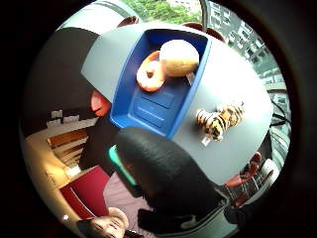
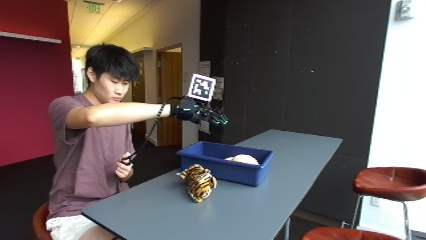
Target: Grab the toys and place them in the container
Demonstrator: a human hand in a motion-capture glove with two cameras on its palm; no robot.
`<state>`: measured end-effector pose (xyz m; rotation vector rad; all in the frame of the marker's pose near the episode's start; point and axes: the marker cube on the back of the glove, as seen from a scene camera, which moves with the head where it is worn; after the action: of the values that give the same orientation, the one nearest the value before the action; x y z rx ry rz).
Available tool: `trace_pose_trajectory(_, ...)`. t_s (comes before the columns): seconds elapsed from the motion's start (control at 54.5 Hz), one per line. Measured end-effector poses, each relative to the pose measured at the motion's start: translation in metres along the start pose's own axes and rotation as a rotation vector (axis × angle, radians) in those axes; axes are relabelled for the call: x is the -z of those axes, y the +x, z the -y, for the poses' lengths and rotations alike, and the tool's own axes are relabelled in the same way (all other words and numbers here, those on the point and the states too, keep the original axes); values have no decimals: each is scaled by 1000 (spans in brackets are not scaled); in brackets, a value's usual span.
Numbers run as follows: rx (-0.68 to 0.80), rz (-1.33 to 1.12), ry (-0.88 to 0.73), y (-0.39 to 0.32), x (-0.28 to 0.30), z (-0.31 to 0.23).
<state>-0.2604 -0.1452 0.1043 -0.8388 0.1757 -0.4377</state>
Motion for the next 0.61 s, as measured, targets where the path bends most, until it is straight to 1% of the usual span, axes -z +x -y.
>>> trace_pose_trajectory(0.11, -45, 2, -27, 20, -22, -8)
trace_pose_trajectory(0.202, -66, -8, -43, 39, -60, -4)
trace_pose_trajectory(0.293, 4, -4, -76, 40, -98, 2)
trace_pose_trajectory(0.367, -50, 96, -141, 29, -142, 15)
trace_pose_trajectory(0.44, 9, 114, -228, 30, -204, 26)
trace_pose_trajectory(0.495, 7, 57, -184, 35, -220, 32)
trace_pose_trajectory(0.55, -115, -135, -62, 50, -229, 41)
trace_pose_trajectory(0.569, -130, -168, -16, 53, -232, 43)
trace_pose_trajectory(0.587, -106, -161, 26, 52, -234, 45)
trace_pose_trajectory(0.605, -50, -127, 66, 47, -235, 45)
